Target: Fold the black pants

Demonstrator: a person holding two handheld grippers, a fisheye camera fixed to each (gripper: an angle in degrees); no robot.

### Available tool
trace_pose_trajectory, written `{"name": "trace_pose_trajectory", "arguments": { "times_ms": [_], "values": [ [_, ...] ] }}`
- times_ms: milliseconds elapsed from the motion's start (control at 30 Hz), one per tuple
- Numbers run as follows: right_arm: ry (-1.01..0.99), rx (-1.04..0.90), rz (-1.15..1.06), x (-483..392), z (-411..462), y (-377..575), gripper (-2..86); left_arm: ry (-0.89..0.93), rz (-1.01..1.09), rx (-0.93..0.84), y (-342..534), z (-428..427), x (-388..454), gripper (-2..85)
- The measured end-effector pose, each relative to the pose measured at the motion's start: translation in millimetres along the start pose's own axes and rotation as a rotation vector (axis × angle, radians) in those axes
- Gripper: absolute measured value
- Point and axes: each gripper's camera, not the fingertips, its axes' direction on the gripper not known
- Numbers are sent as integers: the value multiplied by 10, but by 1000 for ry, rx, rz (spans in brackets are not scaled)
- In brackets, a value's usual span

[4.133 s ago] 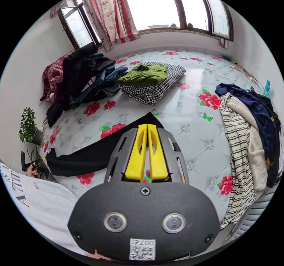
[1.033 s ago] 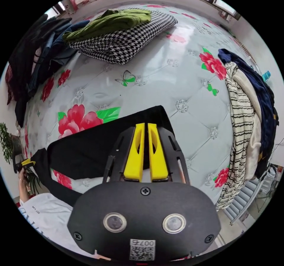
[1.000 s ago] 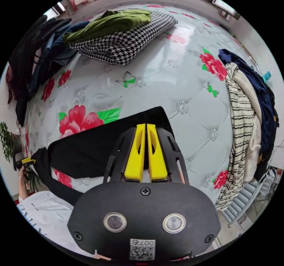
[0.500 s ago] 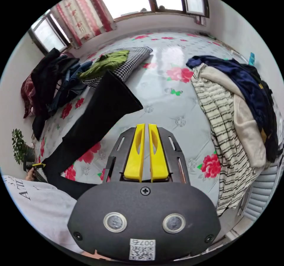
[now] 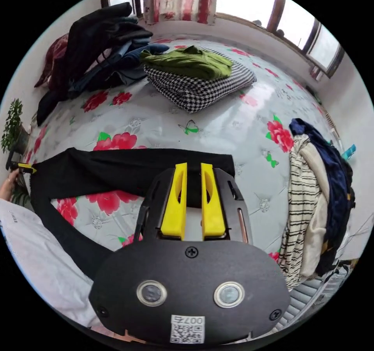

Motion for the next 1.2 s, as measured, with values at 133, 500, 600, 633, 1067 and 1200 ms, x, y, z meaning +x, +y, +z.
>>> {"name": "trace_pose_trajectory", "arguments": {
  "times_ms": [133,500,600,633,1067,1200],
  "values": [
    [100,67,202,644,-191,-38,47,63,-95,36,117,83,-71,131],
    [-506,190,223,1264,-1161,125,-1,34,-80,28,178,212,6,131],
    [-683,368,409,1565,-2003,401,-2,16,-69,46,221,259,39,131],
    [-707,453,438,1613,-2298,465,-2,10,-60,55,217,275,54,132],
    [-303,223,633,2076,-831,-477,20,53,-126,138,149,461,-69,162],
    [-334,258,648,2198,-1112,-121,28,79,-201,213,624,439,-185,160]
  ]
}}
